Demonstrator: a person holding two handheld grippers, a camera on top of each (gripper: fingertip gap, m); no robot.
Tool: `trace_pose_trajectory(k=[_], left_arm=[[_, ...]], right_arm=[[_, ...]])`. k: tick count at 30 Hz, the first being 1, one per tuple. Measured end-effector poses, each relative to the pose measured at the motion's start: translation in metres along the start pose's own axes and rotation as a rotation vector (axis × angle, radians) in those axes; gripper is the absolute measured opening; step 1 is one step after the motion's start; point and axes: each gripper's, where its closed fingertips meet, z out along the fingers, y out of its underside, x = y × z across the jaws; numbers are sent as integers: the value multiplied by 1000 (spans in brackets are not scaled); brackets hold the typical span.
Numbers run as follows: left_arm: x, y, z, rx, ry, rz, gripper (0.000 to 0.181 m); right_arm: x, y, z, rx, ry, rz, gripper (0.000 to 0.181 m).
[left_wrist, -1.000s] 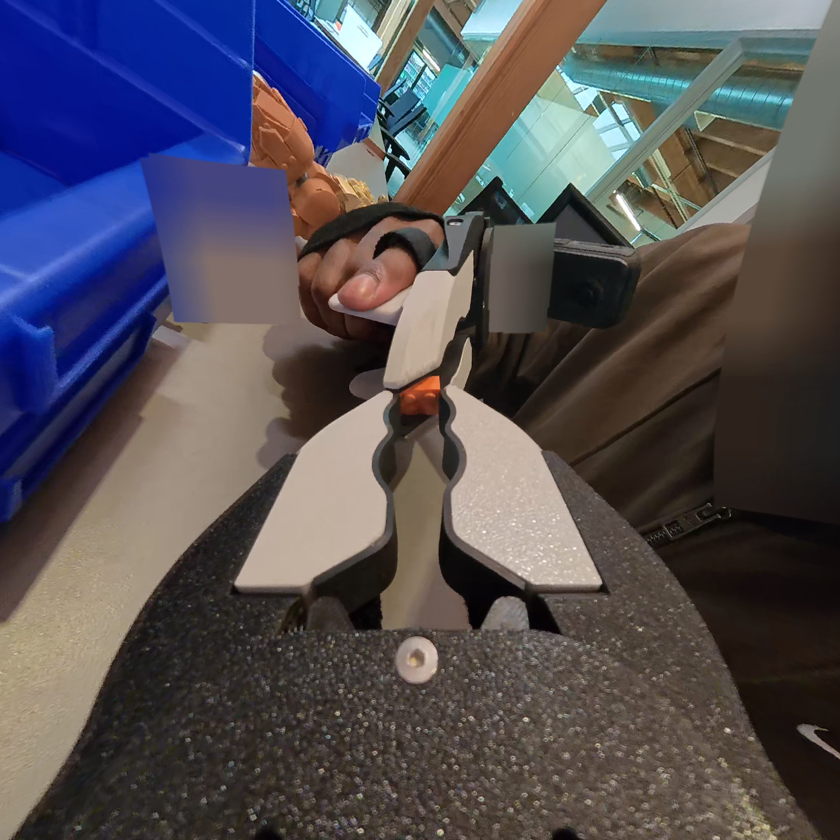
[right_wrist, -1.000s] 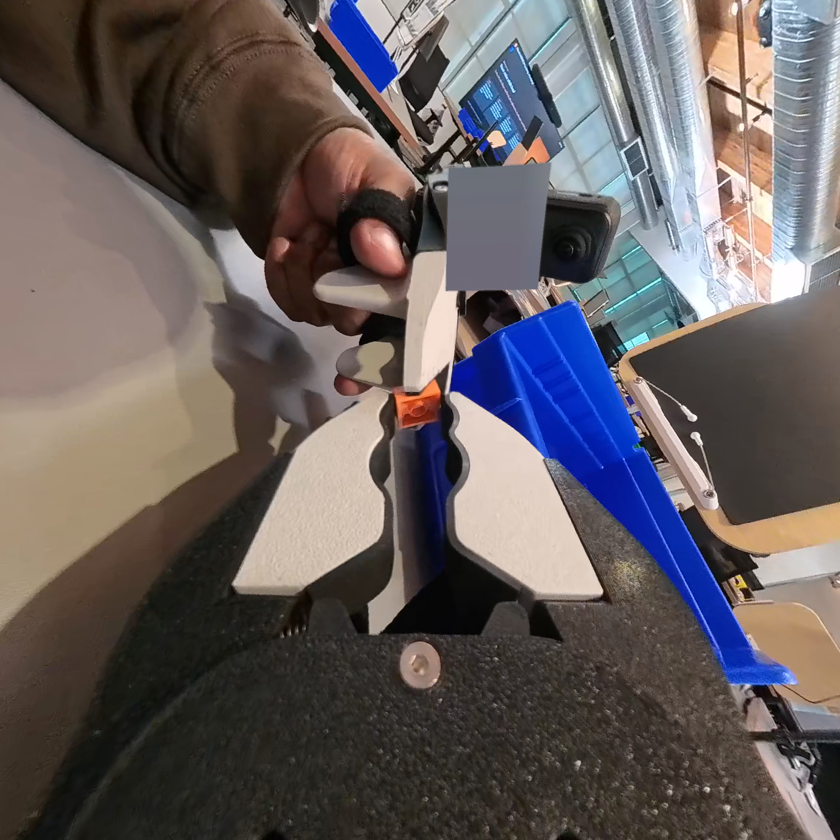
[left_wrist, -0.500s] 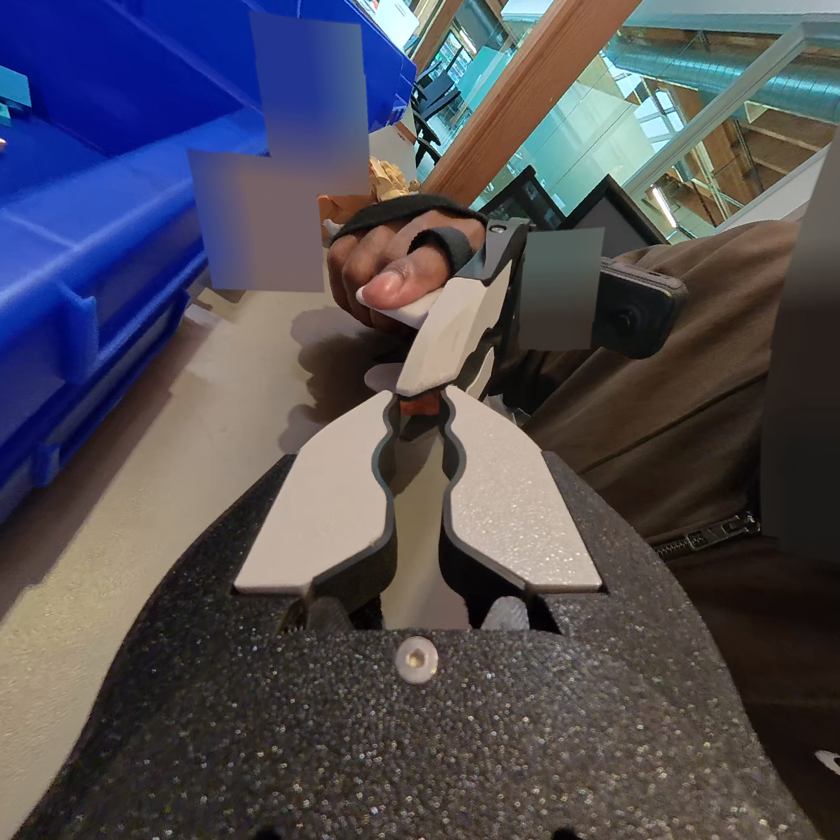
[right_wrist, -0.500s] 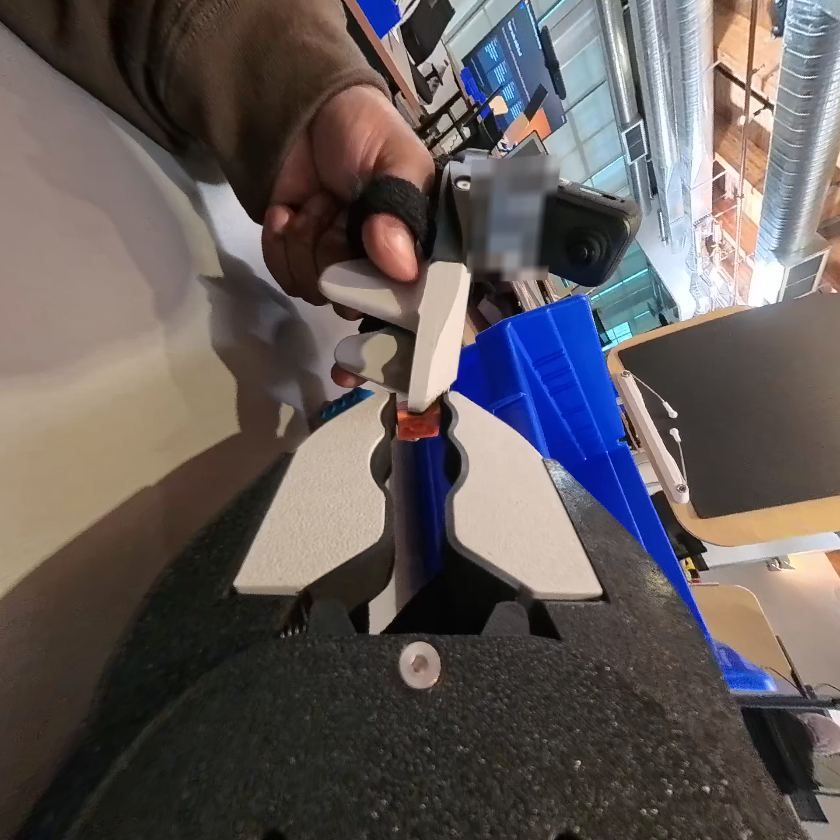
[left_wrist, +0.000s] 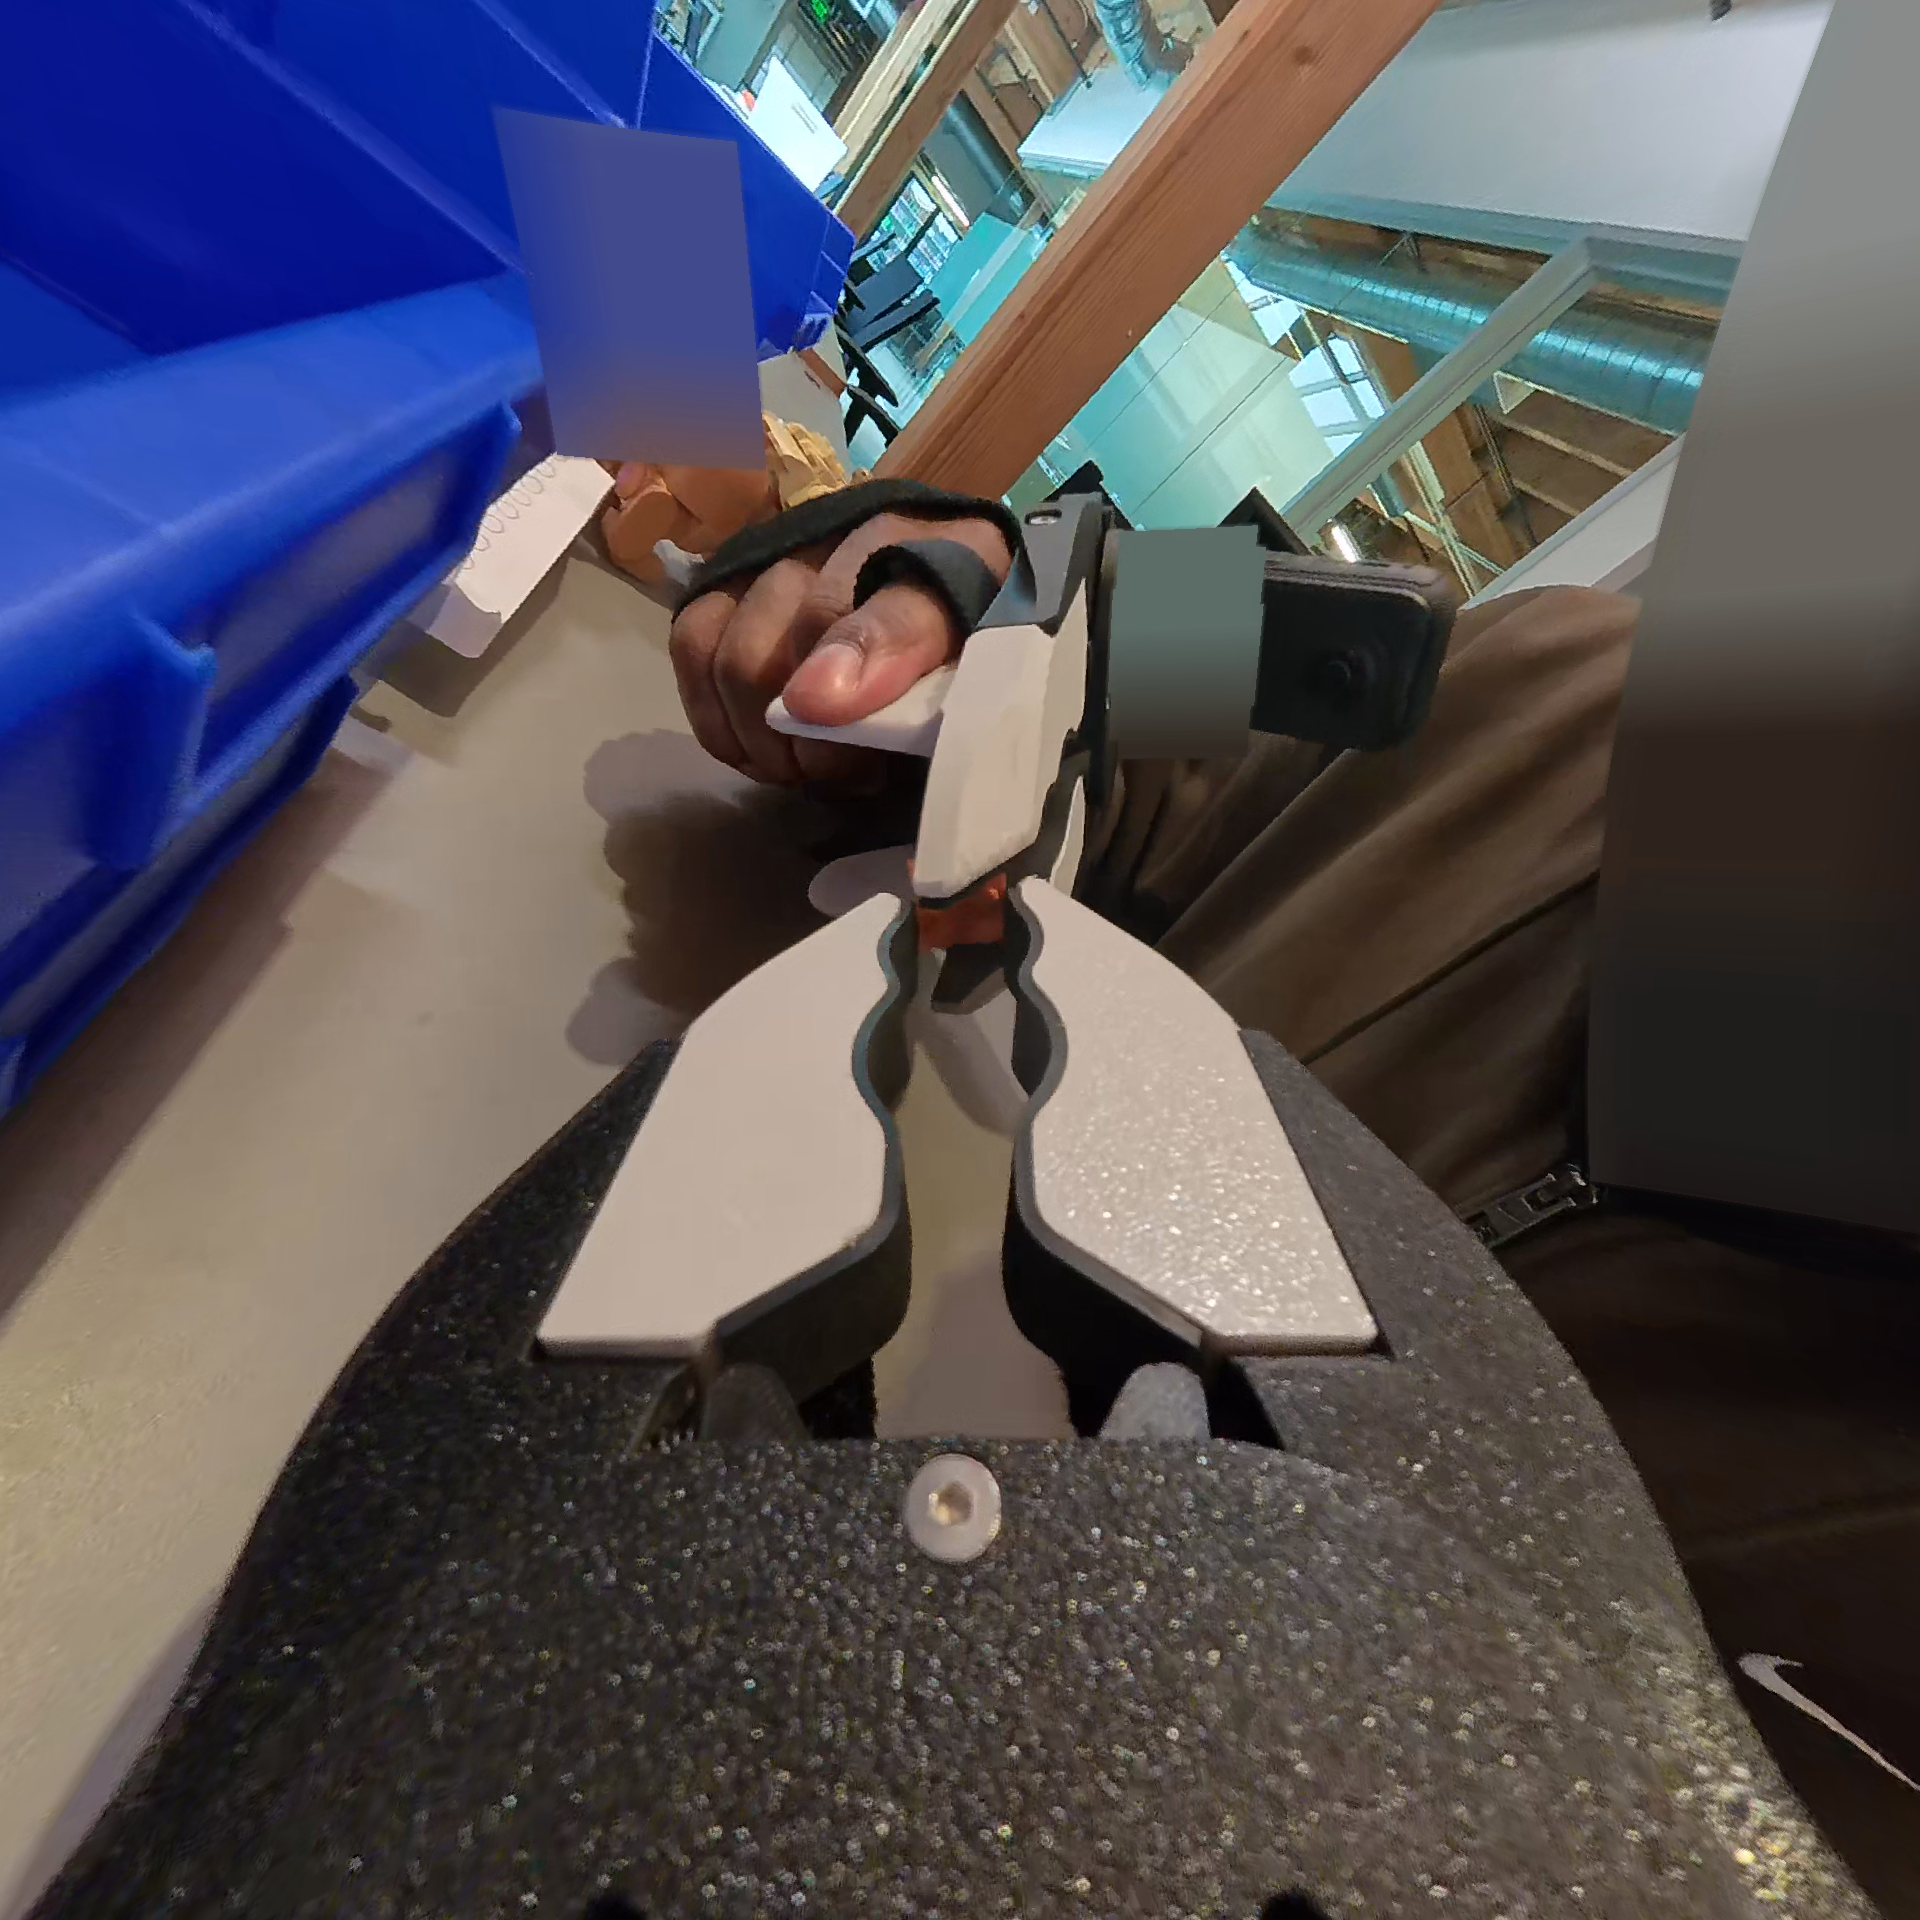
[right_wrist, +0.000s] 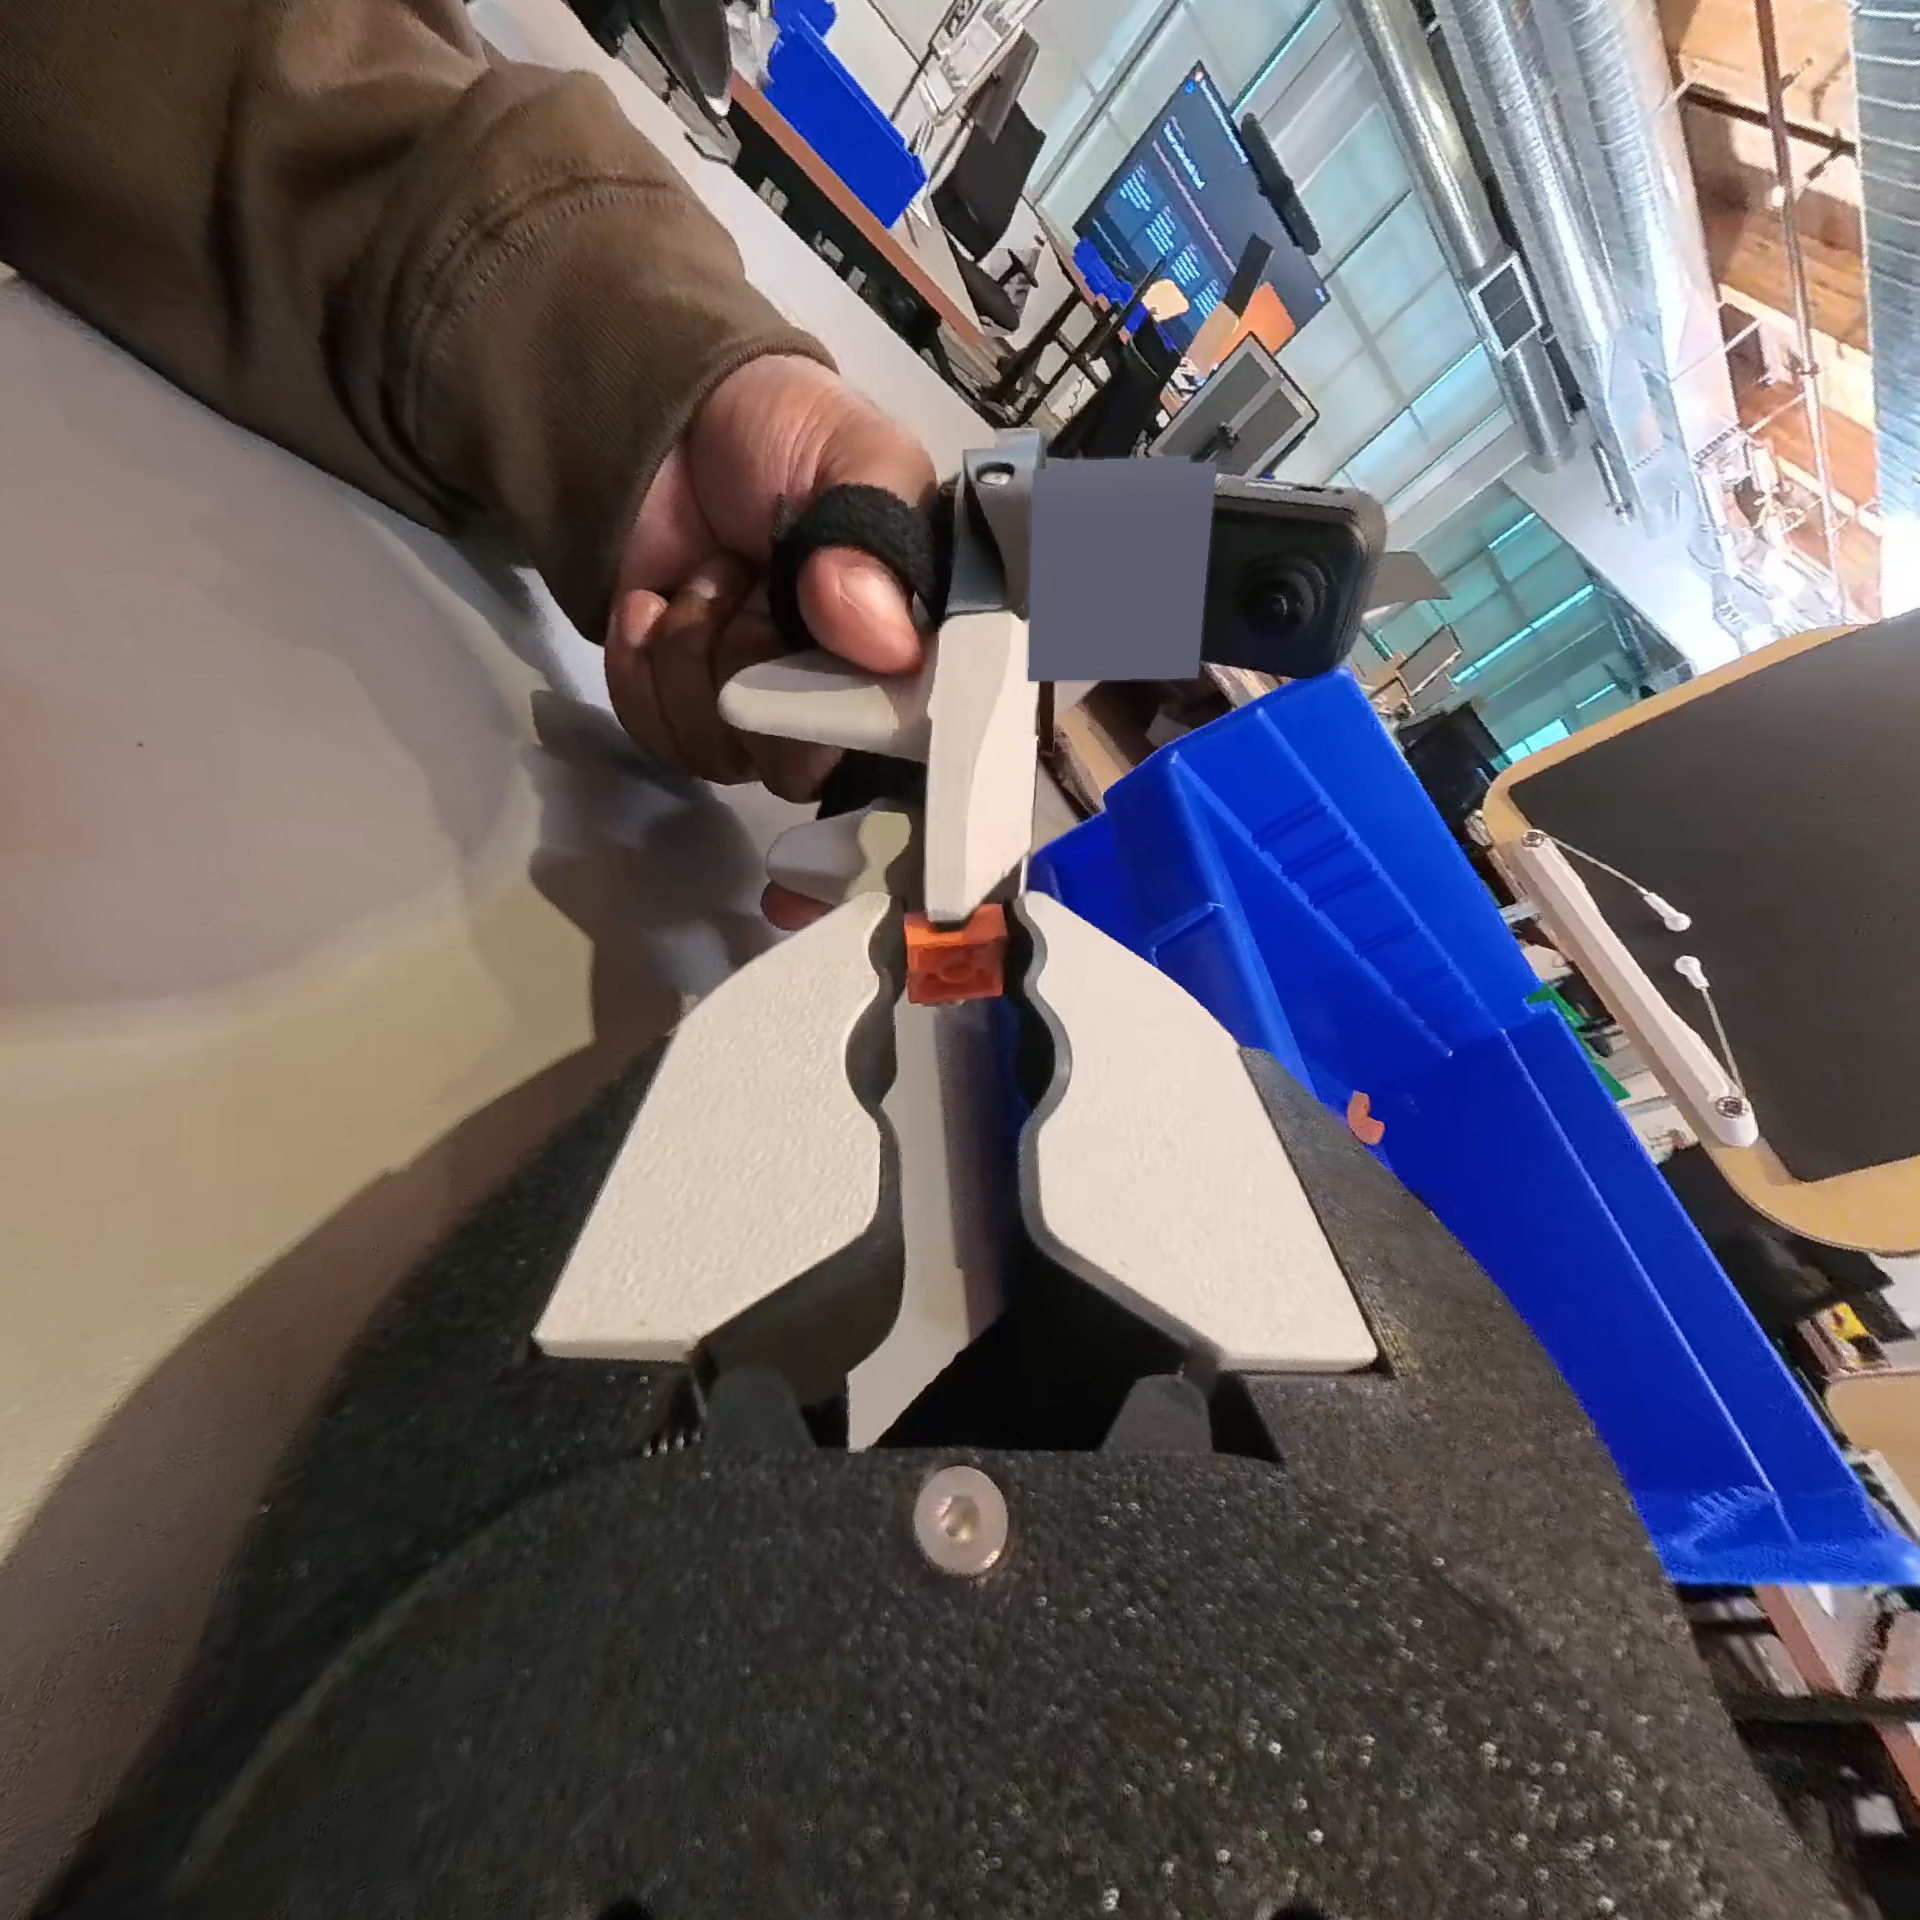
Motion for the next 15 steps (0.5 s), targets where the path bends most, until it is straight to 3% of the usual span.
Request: trace_pose_trajectory(k=[15], left_arm=[[5,1,1,1,39,-7,15]], right_arm=[[-2,-5,-5,38,-34,27,18]])
